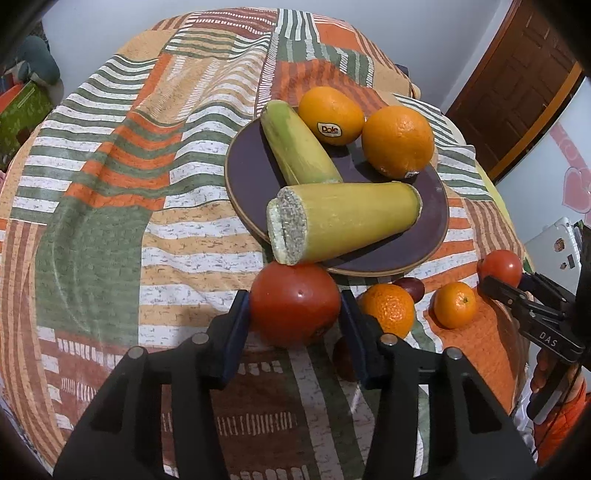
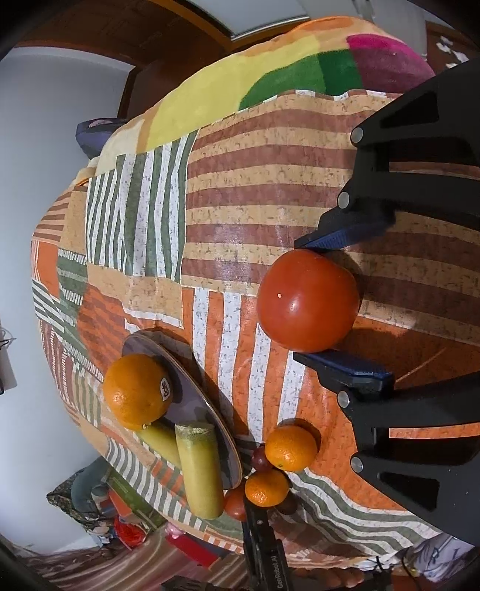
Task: Organize fruits
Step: 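Grasp a red tomato with the left tool while the right tool grasps another tomato, then place the tomato on the plate with the left tool while the right tool places its tomato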
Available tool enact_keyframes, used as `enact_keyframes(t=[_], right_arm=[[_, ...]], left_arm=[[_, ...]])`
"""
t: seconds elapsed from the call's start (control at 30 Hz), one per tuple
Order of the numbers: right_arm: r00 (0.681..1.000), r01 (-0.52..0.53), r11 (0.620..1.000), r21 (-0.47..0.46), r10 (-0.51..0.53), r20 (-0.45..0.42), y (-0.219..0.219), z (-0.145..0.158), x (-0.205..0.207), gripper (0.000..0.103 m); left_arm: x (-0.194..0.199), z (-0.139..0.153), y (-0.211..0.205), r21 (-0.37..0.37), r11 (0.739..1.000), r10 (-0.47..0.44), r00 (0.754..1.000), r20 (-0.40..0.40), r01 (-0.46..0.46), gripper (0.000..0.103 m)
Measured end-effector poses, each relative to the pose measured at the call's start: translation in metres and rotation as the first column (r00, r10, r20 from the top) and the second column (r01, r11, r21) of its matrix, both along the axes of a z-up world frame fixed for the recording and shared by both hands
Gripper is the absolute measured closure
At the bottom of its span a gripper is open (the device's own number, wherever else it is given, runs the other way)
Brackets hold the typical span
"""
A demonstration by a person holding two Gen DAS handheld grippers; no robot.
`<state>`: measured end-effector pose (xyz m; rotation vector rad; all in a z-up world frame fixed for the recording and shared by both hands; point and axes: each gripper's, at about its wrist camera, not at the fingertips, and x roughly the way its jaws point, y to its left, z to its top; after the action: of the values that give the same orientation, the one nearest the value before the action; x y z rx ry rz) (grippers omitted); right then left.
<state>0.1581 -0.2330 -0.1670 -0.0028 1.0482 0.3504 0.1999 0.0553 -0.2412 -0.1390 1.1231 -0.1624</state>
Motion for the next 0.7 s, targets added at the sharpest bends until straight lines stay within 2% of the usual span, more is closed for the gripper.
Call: enact_keyframes(t=[0.3, 0.7], right_arm=[[1.0, -0.009, 1.0, 0.017, 0.009, 0.019, 0.004, 0.01, -0.001, 0.056], [0.99, -0.081, 0.996, 0.043, 0.075, 0.122, 0.031, 0.044, 0.011, 0.056]], left_arm=[[-0.014, 0.008, 0.006, -0.003, 1.0, -0.004, 1.0, 0.001, 0.004, 0.056], [-0.021, 0.057, 0.023, 0.01, 1.0, 0.025, 0.991, 0.129, -0.027, 0.056]])
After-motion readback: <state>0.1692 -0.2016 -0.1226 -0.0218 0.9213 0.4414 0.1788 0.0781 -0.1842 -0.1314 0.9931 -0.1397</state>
